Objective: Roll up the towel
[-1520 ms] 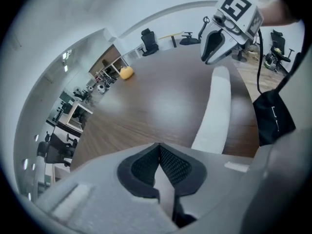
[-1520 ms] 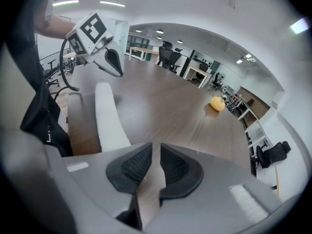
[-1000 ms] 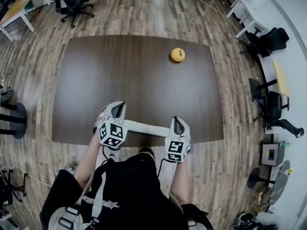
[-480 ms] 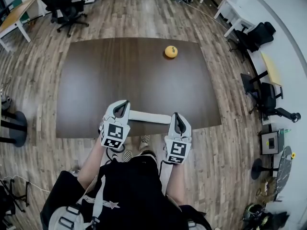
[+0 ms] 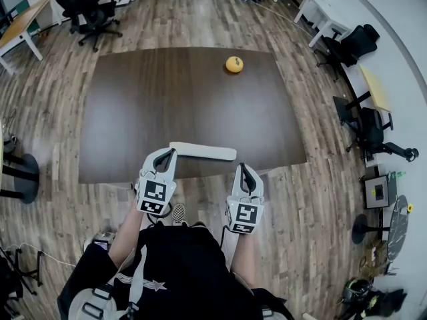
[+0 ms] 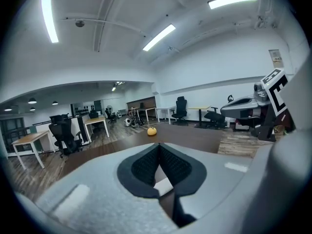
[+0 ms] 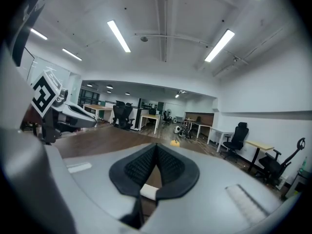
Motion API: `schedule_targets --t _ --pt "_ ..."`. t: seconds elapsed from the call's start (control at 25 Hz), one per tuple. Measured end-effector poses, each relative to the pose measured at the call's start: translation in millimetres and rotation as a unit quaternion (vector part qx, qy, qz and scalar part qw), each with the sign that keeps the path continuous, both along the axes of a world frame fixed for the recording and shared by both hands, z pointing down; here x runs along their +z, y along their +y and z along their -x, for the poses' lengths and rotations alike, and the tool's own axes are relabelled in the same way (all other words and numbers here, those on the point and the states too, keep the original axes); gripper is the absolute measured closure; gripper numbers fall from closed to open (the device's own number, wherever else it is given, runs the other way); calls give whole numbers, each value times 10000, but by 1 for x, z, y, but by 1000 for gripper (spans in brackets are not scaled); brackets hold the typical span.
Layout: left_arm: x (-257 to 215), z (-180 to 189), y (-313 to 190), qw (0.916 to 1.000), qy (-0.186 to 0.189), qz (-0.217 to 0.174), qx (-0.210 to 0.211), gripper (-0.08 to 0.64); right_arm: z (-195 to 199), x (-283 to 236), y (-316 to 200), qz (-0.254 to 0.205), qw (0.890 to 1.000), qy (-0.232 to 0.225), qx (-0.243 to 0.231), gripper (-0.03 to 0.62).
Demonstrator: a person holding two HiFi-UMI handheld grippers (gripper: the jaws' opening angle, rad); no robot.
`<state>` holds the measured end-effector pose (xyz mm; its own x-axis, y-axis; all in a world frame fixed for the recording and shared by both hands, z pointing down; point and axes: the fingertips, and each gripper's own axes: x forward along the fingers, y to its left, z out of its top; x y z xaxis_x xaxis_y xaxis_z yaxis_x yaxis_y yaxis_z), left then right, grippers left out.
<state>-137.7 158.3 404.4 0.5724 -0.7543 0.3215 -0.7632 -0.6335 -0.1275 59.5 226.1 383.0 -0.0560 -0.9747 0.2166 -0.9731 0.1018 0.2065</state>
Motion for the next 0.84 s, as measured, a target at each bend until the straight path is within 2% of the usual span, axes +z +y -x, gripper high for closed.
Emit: schedule_targets --t 0.4,0.84 --pt "-4 0 43 9998 -23 37 -198 551 -2 -1 33 45 9998 -79 -187 588" --pt "-7 5 54 9996 -18 -40 -271 551 5 -3 43 3 9996 -82 -259 588"
